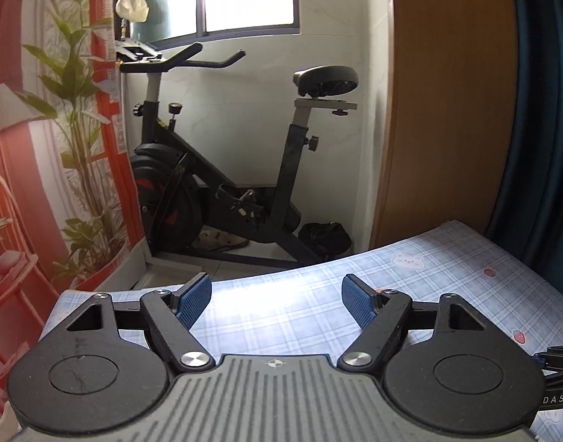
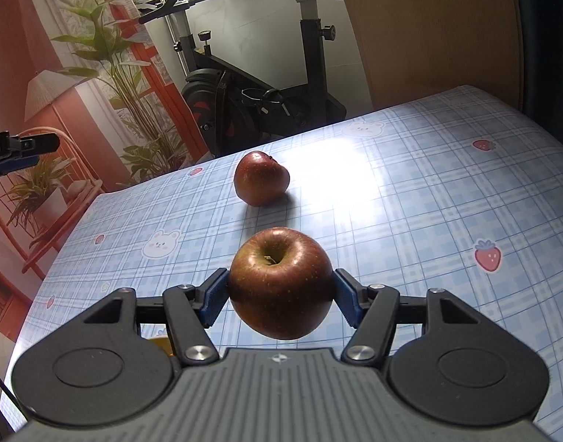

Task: Organize fruits
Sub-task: 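Grasp the other red apple with the left tool while the right tool holds its apple, then carry both apples to the bowl and open the left tool to release its apple, then lower the right tool's apple into the bowl and open the right tool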

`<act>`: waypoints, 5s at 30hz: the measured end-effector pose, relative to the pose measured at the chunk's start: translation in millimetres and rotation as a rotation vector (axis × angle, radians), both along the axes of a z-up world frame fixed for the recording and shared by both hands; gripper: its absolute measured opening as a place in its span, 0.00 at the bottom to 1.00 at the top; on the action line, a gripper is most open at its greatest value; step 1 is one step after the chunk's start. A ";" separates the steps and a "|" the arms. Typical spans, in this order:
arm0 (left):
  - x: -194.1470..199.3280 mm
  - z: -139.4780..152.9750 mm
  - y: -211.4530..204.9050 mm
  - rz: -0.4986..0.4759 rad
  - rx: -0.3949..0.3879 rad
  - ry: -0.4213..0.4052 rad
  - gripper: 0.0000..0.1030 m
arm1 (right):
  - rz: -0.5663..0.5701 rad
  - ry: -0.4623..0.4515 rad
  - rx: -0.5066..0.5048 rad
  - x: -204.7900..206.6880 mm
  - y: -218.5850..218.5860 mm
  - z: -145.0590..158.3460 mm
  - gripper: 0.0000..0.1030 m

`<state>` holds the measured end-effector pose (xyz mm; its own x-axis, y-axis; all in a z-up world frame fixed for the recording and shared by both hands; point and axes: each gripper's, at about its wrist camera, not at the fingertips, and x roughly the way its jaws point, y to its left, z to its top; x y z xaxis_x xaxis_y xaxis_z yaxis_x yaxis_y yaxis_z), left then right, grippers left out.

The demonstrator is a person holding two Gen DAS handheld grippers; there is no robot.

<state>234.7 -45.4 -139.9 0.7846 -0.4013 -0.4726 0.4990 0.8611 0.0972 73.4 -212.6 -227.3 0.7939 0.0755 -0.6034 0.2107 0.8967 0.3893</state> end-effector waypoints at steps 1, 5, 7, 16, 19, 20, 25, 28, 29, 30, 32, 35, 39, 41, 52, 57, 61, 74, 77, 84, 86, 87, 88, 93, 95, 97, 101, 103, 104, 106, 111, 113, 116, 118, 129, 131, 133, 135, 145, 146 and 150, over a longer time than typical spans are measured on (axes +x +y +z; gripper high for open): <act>2.1 -3.2 -10.7 -0.031 0.006 -0.003 0.77 | -0.009 -0.001 -0.003 -0.1 -1.6 0.4 0.61; 15.3 -30.9 -58.2 -0.177 0.018 0.026 0.77 | -0.018 0.000 -0.028 0.8 -5.7 1.3 0.61; 23.0 -47.0 -77.3 -0.233 0.032 0.045 0.77 | -0.018 0.006 -0.031 1.7 -7.8 0.1 0.61; 44.5 -95.8 -111.0 -0.293 0.086 0.099 0.77 | -0.029 0.047 -0.016 2.8 -13.9 -12.9 0.61; 53.4 -103.2 -112.8 -0.291 0.098 0.126 0.77 | -0.027 0.046 -0.018 3.8 -14.0 -13.4 0.61; 54.6 -105.4 -113.9 -0.290 0.102 0.130 0.77 | -0.022 0.044 -0.020 4.0 -13.9 -13.5 0.61; 69.9 -113.1 -120.2 -0.266 0.136 0.159 0.77 | -0.005 0.035 -0.030 5.0 -12.8 -12.6 0.61; 78.5 -119.3 -125.6 -0.262 0.159 0.189 0.78 | -0.002 0.035 -0.028 4.6 -14.1 -14.7 0.61; 81.2 -120.8 -127.0 -0.262 0.163 0.198 0.78 | -0.001 0.037 -0.026 4.9 -14.5 -15.3 0.61; 83.0 -122.7 -128.4 -0.263 0.170 0.206 0.78 | -0.001 0.038 -0.024 5.0 -14.9 -15.8 0.61; 85.7 -125.4 -130.4 -0.268 0.176 0.217 0.78 | 0.002 0.041 -0.023 5.5 -15.4 -16.6 0.61; 89.5 -128.4 -131.3 -0.277 0.166 0.242 0.72 | 0.005 0.044 -0.022 6.1 -16.4 -17.7 0.61; 90.7 -129.0 -123.8 -0.273 0.139 0.258 0.69 | 0.010 0.049 -0.019 5.4 -16.7 -18.5 0.61; 89.6 -128.8 -118.5 -0.275 0.141 0.263 0.69 | 0.014 0.048 -0.023 4.5 -16.9 -18.0 0.61; 49.7 -80.8 -58.1 -0.192 0.078 0.219 0.69 | 0.071 0.021 -0.036 -7.1 -20.1 -4.5 0.61; 5.3 -41.6 -20.7 -0.148 0.023 0.166 0.69 | 0.124 -0.001 -0.028 -22.4 -18.8 5.1 0.61; -35.4 -20.4 0.1 -0.118 -0.016 0.135 0.69 | 0.157 -0.020 -0.012 -36.1 -17.4 11.4 0.61; -167.0 -23.1 19.7 -0.123 -0.118 0.109 0.69 | 0.309 -0.068 -0.031 -78.2 0.8 24.6 0.61; -187.6 -30.4 22.0 -0.136 -0.138 0.131 0.69 | 0.358 -0.081 -0.059 -86.7 6.7 25.4 0.61; -216.2 -57.7 13.8 -0.194 -0.107 0.205 0.69 | 0.398 -0.107 -0.089 -108.6 9.7 28.6 0.61; -216.1 -68.4 10.9 -0.207 -0.089 0.232 0.69 | 0.408 -0.113 -0.080 -111.9 9.4 28.6 0.61; -216.6 -74.2 9.7 -0.207 -0.080 0.240 0.69 | 0.414 -0.114 -0.080 -112.3 9.5 27.9 0.61; -213.4 -78.7 9.0 -0.203 -0.077 0.252 0.69 | 0.418 -0.114 -0.081 -112.4 9.5 26.8 0.61; -203.5 -96.7 11.2 -0.177 -0.084 0.299 0.69 | 0.424 -0.097 -0.060 -105.9 9.6 16.7 0.61; -201.9 -101.6 12.1 -0.172 -0.083 0.306 0.69 | 0.428 -0.089 -0.054 -102.5 9.4 12.9 0.61; -199.7 -105.9 12.1 -0.163 -0.078 0.311 0.69 | 0.428 -0.084 -0.051 -99.9 8.9 11.0 0.61; -194.5 -110.4 11.8 -0.154 -0.083 0.306 0.69 | 0.425 -0.082 -0.047 -93.8 6.7 9.8 0.61; -192.9 -110.1 11.4 -0.152 -0.088 0.306 0.69 | 0.427 -0.082 -0.047 -92.6 6.4 8.9 0.61; -194.9 -110.7 10.4 -0.154 -0.089 0.311 0.69 | 0.428 -0.081 -0.045 -92.0 6.6 8.4 0.61; -198.6 -110.1 8.6 -0.159 -0.086 0.322 0.69 | 0.428 -0.080 -0.044 -91.9 7.3 7.5 0.61; -203.2 -112.5 8.0 -0.162 -0.070 0.342 0.69 | 0.421 -0.084 -0.033 -94.5 4.5 5.5 0.61; -203.2 -113.2 7.4 -0.158 -0.064 0.359 0.69 | 0.417 -0.080 -0.033 -95.6 2.8 5.1 0.61; -203.4 -111.0 10.1 -0.141 -0.075 0.351 0.69 | 0.411 -0.077 -0.029 -96.1 0.0 5.3 0.61; -198.7 -110.4 14.0 -0.122 -0.103 0.369 0.69 | 0.411 -0.073 -0.027 -96.5 -0.7 4.7 0.61; -204.6 -87.7 27.8 -0.101 -0.184 0.316 0.69 | 0.468 -0.075 -0.011 -98.1 15.1 6.7 0.61; -205.9 -82.3 30.8 -0.083 -0.194 0.289 0.69 | 0.484 -0.072 -0.010 -97.1 23.6 5.5 0.61; -205.2 -77.6 36.3 -0.059 -0.212 0.268 0.69 | 0.503 -0.074 -0.016 -96.6 32.5 5.2 0.61; -203.3 -72.9 42.0 -0.024 -0.227 0.246 0.69 | 0.524 -0.075 -0.017 -95.1 41.6 6.1 0.61; -188.4 -56.3 67.8 0.144 -0.271 0.187 0.69 | 0.580 -0.095 -0.040 -82.7 75.8 13.5 0.61; -187.6 -55.9 69.6 0.155 -0.278 0.188 0.69 | 0.590 -0.096 -0.053 -80.4 80.1 14.1 0.61; -187.5 -52.9 74.8 0.176 -0.292 0.190 0.69 | 0.619 -0.092 -0.089 -77.4 92.5 12.9 0.62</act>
<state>47.3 29.4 -192.7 0.7629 -0.4080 -0.5015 0.3270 0.9127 -0.2449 -4.0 -120.0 -214.3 0.6679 0.4902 -0.5601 -0.3883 0.8714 0.2997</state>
